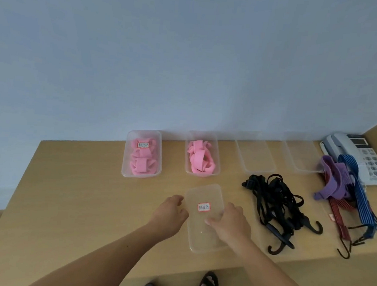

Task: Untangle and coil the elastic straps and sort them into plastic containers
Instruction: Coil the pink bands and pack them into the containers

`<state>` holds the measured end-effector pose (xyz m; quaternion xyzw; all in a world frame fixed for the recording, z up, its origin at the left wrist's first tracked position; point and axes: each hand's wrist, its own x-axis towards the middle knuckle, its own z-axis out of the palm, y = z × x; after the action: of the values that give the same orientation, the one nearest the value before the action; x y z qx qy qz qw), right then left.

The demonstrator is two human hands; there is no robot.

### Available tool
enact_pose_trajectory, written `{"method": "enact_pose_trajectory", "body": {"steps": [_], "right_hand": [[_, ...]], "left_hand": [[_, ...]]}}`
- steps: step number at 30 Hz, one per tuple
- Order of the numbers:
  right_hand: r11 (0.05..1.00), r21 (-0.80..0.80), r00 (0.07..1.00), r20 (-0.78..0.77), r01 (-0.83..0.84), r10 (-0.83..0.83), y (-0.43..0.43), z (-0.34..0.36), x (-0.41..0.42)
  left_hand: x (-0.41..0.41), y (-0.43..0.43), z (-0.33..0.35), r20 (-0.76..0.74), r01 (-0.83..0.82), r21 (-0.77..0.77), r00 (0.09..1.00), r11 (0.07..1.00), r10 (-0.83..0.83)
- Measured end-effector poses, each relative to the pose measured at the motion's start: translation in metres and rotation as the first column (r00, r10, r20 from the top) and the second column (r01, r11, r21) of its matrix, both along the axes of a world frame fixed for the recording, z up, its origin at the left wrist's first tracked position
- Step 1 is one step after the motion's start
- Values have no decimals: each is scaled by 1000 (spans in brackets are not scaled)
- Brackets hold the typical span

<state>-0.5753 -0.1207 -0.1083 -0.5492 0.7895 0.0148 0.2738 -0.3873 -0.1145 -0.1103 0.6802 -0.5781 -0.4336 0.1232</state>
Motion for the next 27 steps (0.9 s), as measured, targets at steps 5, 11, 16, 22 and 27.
{"method": "enact_pose_trajectory", "body": {"steps": [5,11,16,22,27], "right_hand": [[993,-86,911,412,78,-36,-9,25,-2],[966,-255,834,540,37,110,-32,73,17],[938,-346,865,480,29,150,-73,89,15],[929,-366,917,345,-64,199,-138,80,13],[938,-336,923,326,-88,204,-181,58,10]], "left_hand": [[6,-3,9,9,-6,61,1000,998,6],[5,-22,41,-231,-133,-14,965,991,126],[9,-65,69,-125,-128,-137,986,982,111],[4,-122,65,229,-108,-237,960,965,164],[-3,-157,49,271,-126,-154,948,980,164]]}}
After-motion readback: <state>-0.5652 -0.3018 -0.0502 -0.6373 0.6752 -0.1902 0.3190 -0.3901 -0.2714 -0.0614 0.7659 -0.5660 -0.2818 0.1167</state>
